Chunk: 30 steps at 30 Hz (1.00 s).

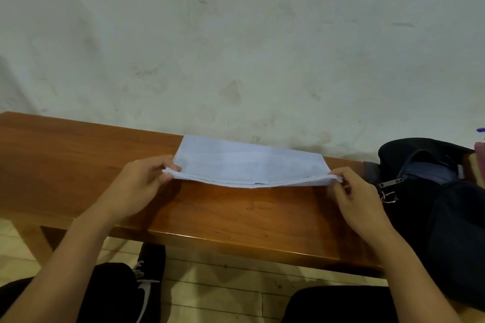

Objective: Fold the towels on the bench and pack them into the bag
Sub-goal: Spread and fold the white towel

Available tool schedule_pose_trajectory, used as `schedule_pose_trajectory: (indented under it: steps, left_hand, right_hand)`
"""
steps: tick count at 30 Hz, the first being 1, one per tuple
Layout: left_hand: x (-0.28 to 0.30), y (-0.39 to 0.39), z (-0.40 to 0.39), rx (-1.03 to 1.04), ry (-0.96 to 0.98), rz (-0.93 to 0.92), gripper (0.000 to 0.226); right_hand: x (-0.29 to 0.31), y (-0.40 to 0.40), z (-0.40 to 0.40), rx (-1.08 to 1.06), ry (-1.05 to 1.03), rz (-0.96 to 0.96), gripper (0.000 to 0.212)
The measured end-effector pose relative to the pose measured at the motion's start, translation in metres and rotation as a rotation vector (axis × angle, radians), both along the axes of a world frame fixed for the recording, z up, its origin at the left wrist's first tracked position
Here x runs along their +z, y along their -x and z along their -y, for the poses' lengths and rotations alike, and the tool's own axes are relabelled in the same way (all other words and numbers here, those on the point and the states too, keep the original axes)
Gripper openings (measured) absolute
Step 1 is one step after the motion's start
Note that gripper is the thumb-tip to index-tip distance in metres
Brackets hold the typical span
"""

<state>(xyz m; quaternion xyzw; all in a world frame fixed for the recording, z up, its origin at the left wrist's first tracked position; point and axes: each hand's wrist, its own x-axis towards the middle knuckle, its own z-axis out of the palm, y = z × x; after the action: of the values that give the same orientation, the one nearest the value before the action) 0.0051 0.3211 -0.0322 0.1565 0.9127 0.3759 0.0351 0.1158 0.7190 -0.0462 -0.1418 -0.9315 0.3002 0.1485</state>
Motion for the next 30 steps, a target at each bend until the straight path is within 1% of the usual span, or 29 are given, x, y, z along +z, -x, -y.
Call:
schedule_pose_trajectory:
  steps: [3, 5, 7, 10, 13, 16, 19, 23, 26, 27, 28, 30]
  left_hand:
    - [-0.004, -0.004, 0.011, -0.038, -0.047, -0.014, 0.02]
    - [-0.009, -0.008, 0.017, -0.036, -0.082, -0.017, 0.021]
    - [-0.012, -0.012, 0.019, -0.037, -0.154, 0.003, 0.022]
    - [-0.01, -0.018, 0.018, -0.042, -0.242, 0.009, 0.02]
    - [-0.01, -0.02, 0.013, -0.004, -0.276, 0.002, 0.01]
    - [-0.016, -0.019, 0.007, 0.037, -0.255, -0.031, 0.007]
    - [-0.023, -0.019, -0.002, 0.073, -0.25, -0.087, 0.005]
    - [-0.025, -0.019, -0.018, 0.11, -0.245, -0.115, 0.006]
    - [-0.018, -0.022, -0.02, 0.147, -0.225, -0.139, 0.025]
    - [-0.016, -0.024, -0.019, 0.137, -0.213, -0.142, 0.027]
    - [-0.015, -0.025, -0.017, 0.121, -0.214, -0.133, 0.026]
    - [-0.017, -0.027, -0.012, 0.059, -0.253, -0.099, 0.014]
  right_hand:
    - [0.002, -0.004, -0.002, 0.019, -0.083, 0.024, 0.008]
    - [0.005, -0.008, 0.002, 0.037, -0.034, -0.023, 0.016]
    - [0.007, -0.013, 0.007, 0.063, 0.058, -0.074, 0.022]
    - [0.008, -0.015, 0.012, 0.083, 0.164, -0.116, 0.024]
    - [0.007, -0.012, 0.013, 0.079, 0.196, -0.111, 0.022]
    - [0.005, -0.01, 0.013, 0.076, 0.207, -0.078, 0.019]
    - [0.005, -0.007, 0.014, 0.056, 0.166, -0.06, 0.016]
    - [0.006, -0.002, 0.018, 0.018, 0.155, -0.047, 0.016]
    - [0.006, -0.004, 0.017, 0.004, 0.144, 0.021, 0.016]
    - [0.006, -0.004, 0.016, 0.013, 0.154, 0.059, 0.015]
    - [0.006, -0.005, 0.014, 0.032, 0.17, 0.097, 0.015]
    - [0.005, -0.008, 0.012, 0.078, 0.213, 0.145, 0.014]
